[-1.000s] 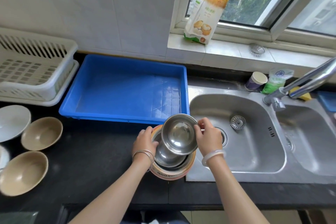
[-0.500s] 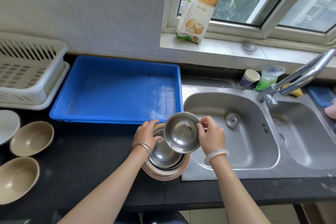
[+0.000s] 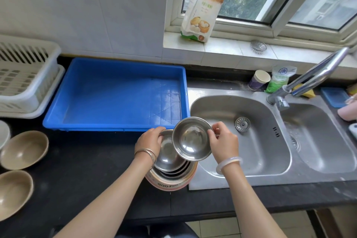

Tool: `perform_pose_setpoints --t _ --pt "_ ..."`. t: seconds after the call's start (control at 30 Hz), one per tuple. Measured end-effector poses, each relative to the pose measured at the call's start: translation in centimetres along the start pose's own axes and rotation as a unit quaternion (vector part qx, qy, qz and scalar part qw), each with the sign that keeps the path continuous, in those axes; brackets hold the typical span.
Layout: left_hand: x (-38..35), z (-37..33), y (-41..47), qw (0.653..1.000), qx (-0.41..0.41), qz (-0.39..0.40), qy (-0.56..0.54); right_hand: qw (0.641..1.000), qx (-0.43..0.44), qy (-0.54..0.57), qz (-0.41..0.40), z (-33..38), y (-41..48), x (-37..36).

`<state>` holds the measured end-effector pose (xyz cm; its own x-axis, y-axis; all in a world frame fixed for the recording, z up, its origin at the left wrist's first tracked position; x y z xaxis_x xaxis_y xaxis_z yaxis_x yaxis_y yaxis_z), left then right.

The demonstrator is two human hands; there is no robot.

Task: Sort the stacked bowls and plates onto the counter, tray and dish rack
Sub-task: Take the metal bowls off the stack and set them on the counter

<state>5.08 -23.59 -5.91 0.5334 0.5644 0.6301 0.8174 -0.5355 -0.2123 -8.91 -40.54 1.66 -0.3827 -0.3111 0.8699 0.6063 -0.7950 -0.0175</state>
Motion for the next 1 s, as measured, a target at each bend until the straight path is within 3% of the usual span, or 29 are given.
perform_pose_setpoints --t 0.23,0.63,0.83,1.0 --pt "1.8 -1.2 -1.3 0.997 -0.020 -0.071 -0.036 1.000 -0.004 0.012 0.012 0.4 0.1 0.0" --pt "9.7 2.1 -3.3 0.979 0.103 -0.135 -0.113 0.994 0.027 0.091 0.057 5.0 0.0 -1.1" --pt "13.7 8.7 -7.7 0.942 0.214 -0.182 -0.183 0.987 0.078 0.088 0.108 9.9 -0.5 -5.1" --pt "15.9 14.5 -12.4 0.901 0.290 -0.234 -0.222 0.972 0.117 0.058 0.195 14.6 -2.2 -10.9"
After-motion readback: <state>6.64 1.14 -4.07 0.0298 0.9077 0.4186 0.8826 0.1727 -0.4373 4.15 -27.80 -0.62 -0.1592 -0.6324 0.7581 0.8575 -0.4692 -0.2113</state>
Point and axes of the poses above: each hand's wrist, its own y-axis towards the middle knuckle, its own x-axis out of the back of the hand, z = x × y, the point moved 6 cm from there along y, towards the middle knuckle, and after that the axes turned 9 degrees about -y, right-handed, at the moved point
